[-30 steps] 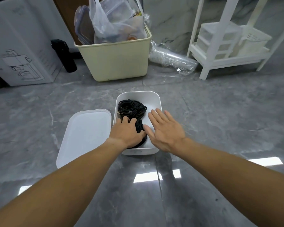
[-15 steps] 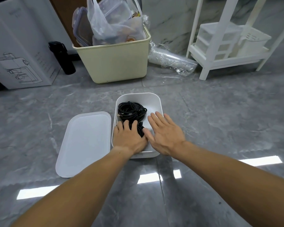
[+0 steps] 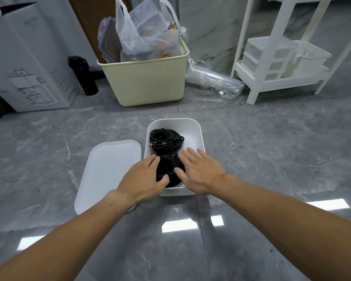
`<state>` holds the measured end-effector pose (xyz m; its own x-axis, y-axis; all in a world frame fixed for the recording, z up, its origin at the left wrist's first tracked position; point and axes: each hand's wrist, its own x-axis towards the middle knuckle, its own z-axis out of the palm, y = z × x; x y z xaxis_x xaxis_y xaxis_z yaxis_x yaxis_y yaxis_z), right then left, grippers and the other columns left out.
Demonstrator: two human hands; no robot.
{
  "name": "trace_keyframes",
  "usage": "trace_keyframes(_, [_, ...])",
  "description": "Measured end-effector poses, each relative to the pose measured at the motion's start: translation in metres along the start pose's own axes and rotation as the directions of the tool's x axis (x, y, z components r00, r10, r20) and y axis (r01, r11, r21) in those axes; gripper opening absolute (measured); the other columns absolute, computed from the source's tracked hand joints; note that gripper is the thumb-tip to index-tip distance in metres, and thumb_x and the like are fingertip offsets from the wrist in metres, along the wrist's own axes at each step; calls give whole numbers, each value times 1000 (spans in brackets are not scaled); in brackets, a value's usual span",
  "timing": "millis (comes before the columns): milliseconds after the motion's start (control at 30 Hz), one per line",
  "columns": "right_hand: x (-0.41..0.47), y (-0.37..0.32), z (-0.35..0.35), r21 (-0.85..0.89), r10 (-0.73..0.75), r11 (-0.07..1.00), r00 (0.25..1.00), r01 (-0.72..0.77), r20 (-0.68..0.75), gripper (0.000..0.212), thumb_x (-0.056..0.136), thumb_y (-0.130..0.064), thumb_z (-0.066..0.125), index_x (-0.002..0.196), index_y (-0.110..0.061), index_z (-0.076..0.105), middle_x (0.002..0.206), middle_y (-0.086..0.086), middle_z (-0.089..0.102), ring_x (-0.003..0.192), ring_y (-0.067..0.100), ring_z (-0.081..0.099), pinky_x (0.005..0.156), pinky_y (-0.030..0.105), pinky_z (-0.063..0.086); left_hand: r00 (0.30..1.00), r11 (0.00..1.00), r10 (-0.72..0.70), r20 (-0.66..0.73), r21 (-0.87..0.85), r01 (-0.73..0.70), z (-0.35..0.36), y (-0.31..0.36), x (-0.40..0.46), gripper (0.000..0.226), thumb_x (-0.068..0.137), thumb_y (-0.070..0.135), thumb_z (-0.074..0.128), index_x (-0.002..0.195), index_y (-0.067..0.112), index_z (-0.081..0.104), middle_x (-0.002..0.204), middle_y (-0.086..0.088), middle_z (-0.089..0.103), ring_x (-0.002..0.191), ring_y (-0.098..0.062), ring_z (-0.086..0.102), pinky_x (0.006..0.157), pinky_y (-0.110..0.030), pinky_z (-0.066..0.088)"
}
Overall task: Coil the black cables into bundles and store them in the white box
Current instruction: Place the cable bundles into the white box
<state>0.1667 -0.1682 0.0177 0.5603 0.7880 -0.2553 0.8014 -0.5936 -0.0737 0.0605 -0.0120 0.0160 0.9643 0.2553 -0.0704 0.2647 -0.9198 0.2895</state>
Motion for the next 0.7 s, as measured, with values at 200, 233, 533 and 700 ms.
trace_keyframes(200, [2,-10,2,-13,-64,998,994,66,89,67,106,-46,20,159,-8,5,168,5,8,154,17,2,124,37,-3,999,999,29,-20,40,-28,7,-5,0,59,96,50,53,141,13,50,143,4,50,125,-18,52,101,-25,37])
trace_keyframes(233, [1,-9,1,-27,-70,997,994,73,89,67,106,-46,21,159,-8,5,167,6,11,154,17,4,124,38,-2,999,999,28,-46,27,-27,10,-4,-1,58,96,50,54,141,14,51,142,4,51,125,-18,52,100,-25,37])
trace_keyframes(533, [1,-11,-3,-28,-39,999,998,40,47,39,104,-32,41,134,-9,39,125,13,61,126,25,51,122,39,10,994,998,-57,-93,-21,55,16,0,4,85,81,64,62,151,26,35,158,4,32,145,-15,27,116,-33,17])
trace_keyframes(700, [4,-11,-1,71,-27,997,1000,26,10,30,101,-27,47,125,-9,45,121,14,63,120,27,54,118,35,18,995,996,-44,89,77,37,1,-4,24,95,74,56,69,153,26,27,154,2,39,143,-19,30,116,-35,15])
